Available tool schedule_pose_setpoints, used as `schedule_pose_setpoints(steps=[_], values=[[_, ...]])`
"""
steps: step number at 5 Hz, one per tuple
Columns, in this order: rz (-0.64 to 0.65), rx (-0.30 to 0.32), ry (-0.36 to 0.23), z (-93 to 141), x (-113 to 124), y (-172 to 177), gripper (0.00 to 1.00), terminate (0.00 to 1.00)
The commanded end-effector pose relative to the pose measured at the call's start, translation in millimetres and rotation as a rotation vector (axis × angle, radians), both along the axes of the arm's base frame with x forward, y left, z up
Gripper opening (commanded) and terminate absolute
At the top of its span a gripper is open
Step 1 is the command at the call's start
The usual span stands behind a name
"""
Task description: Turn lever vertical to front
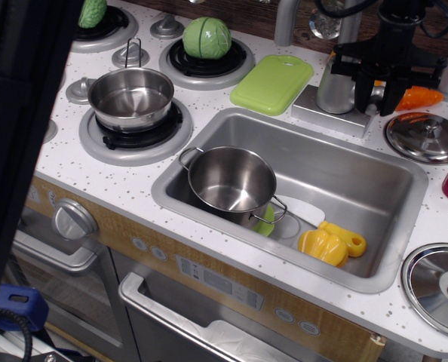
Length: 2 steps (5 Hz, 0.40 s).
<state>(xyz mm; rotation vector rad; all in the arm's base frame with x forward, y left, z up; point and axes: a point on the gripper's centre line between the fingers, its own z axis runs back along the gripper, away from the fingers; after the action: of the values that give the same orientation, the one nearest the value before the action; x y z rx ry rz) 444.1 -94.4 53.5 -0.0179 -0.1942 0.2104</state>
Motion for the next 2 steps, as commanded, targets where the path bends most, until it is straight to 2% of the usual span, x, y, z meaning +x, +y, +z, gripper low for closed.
schedule_pose_setpoints(steps=[1,2], values=[[-0.007,-0.026,-0.071,-7.6,11.2,-3.0,0.00,0.00],[-0.014,-0.011,-0.064,-1.6,11.2,-2.3,0.00,0.00]])
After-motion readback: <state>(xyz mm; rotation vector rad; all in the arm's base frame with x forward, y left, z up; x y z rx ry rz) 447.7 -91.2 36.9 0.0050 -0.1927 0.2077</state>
